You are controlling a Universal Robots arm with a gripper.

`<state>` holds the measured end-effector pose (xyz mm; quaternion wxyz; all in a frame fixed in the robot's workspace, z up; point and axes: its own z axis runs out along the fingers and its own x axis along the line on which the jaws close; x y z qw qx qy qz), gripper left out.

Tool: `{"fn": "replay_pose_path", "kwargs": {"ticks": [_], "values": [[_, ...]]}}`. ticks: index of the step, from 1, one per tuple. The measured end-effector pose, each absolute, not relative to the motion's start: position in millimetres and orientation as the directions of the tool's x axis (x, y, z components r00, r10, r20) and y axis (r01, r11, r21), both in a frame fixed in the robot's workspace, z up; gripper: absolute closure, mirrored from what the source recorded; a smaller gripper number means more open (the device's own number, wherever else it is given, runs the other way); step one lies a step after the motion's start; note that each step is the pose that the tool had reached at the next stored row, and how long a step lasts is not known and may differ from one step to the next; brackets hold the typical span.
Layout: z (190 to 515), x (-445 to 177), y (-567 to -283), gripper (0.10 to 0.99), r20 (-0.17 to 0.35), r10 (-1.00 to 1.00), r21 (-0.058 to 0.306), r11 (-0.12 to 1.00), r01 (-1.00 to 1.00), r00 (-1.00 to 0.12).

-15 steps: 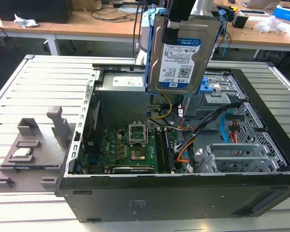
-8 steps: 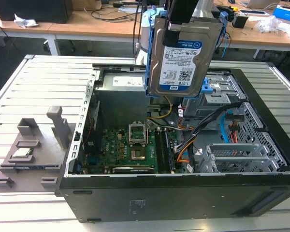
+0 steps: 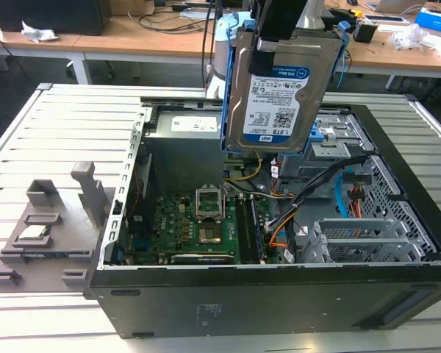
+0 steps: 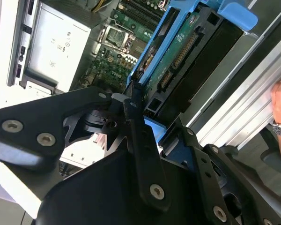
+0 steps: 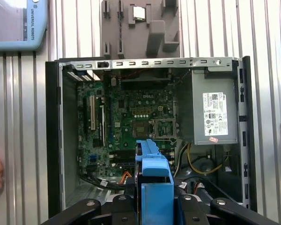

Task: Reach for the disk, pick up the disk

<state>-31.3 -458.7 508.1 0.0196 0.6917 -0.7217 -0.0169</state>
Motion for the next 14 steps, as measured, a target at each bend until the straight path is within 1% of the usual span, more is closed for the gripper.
{"fn": "replay_pose_path", "kwargs": {"ticks": [14], "values": [[508, -31, -480, 0.718, 0.005, -0.999, 0.052, 0.043, -0.998, -0.042]]}}
